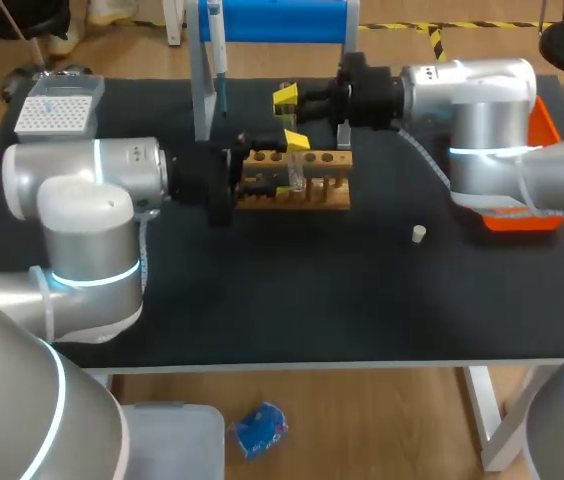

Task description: Invert the test tube, pick up the pipette, mount the tip to pipette, aspirate from beaker and dispense into the tube, eject the tip, return the pipette, and cap with the stopper.

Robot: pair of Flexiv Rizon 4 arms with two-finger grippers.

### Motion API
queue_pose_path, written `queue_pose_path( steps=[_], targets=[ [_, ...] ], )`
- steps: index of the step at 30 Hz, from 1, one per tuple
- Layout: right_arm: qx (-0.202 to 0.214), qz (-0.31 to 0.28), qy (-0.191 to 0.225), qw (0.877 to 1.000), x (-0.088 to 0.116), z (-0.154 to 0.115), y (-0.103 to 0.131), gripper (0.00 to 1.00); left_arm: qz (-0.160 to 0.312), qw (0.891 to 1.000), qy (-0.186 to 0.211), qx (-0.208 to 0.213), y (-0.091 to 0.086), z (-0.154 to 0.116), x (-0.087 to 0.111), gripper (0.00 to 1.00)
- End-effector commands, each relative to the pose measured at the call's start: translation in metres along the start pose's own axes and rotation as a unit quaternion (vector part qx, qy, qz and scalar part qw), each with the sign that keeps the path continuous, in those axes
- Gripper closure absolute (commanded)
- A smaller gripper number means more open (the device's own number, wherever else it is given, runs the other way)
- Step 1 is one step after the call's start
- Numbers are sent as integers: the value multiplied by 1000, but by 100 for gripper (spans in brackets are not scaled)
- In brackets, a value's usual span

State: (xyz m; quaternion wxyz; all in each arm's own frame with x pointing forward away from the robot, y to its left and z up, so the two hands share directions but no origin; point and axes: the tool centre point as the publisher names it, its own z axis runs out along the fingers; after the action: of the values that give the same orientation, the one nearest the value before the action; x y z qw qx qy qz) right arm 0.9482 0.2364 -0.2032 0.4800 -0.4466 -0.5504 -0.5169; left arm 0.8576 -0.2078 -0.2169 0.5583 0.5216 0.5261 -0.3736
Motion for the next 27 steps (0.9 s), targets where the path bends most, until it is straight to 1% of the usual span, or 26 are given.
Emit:
queue_pose_path(
  steps=[1,4,5,7,8,9,10,11,12,20,22,25,27],
  targets=[
    [5,6,-5,1000,-1,-1,1,100,1,1000,-7,0,6,3,1,0],
    [6,10,-7,1000,-2,-1,-1,100,0,1000,-11,0,8,3,1,0],
    [7,10,-7,1000,-2,-1,-1,100,0,1000,-11,0,9,3,1,2],
    [7,12,-9,1000,-3,-1,-1,100,-1,1000,-13,0,10,3,1,14],
    [7,12,-9,1000,-3,-1,-1,100,-3,1000,-12,0,10,3,2,16],
    [7,12,-10,1000,-3,-1,-1,100,-3,1000,-12,-1,11,3,2,22],
    [7,13,-10,1000,-3,-1,-1,100,-5,1000,-12,-1,11,3,3,29],
    [8,12,-11,1000,-3,-1,-1,100,-5,1000,-11,-1,11,3,3,43],
    [8,12,-11,1000,-3,-1,-2,100,-6,1000,-11,-1,11,3,3,50],
    [10,11,-16,1000,-4,0,-2,100,-8,1000,-15,-4,13,4,2,52],
    [10,12,-17,1000,-4,0,-2,100,-8,1000,-17,-3,13,4,1,57],
    [10,13,-18,1000,-5,0,-2,100,-8,1000,-16,-2,12,5,2,57],
    [11,14,-18,1000,-5,0,-2,100,-9,1000,-16,0,11,5,2,59]
  ],
)
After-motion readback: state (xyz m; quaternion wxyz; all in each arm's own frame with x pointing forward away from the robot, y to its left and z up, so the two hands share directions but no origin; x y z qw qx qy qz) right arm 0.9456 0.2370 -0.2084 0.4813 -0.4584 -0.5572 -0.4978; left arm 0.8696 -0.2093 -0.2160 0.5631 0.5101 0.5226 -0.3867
